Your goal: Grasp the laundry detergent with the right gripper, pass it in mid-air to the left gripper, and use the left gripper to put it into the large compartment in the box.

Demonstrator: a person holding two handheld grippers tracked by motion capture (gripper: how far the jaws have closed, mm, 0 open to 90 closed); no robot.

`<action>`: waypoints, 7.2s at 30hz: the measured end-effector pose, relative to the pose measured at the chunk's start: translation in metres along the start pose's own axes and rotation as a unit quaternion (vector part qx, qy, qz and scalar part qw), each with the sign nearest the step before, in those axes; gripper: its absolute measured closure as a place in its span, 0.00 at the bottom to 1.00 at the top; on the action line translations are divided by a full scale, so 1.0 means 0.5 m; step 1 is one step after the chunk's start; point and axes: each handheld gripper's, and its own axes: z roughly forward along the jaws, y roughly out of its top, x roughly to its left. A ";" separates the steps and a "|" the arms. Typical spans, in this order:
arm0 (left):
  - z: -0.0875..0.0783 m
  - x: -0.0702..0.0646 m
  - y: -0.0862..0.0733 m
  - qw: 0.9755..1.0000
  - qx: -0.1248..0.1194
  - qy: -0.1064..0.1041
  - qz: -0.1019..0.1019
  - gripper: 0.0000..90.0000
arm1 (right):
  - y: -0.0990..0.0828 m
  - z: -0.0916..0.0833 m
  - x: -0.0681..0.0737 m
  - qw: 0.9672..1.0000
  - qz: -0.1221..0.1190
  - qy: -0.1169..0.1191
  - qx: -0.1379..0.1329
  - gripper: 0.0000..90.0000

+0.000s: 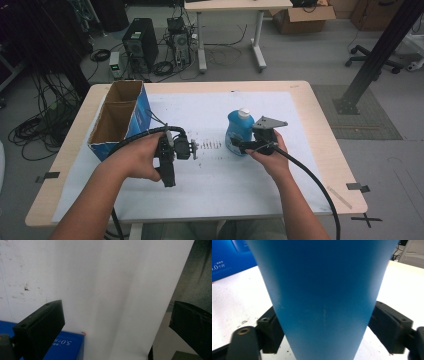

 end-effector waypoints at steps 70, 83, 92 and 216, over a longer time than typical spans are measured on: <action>-0.096 -0.004 0.047 0.999 -0.027 0.009 0.021 0.00 | 0.084 -0.110 0.081 0.958 -0.158 0.236 0.031 0.49; -0.128 -0.018 0.083 0.999 -0.027 0.014 0.039 0.00 | 0.060 -0.068 0.132 0.940 -0.176 0.288 0.039 0.49; -0.154 -0.023 0.108 0.998 -0.038 0.012 0.051 0.00 | 0.055 -0.054 0.155 0.934 -0.179 0.306 0.035 0.49; -0.170 -0.036 0.130 0.999 -0.015 0.001 0.044 0.43 | 0.067 -0.015 0.207 0.947 -0.138 0.291 0.002 0.02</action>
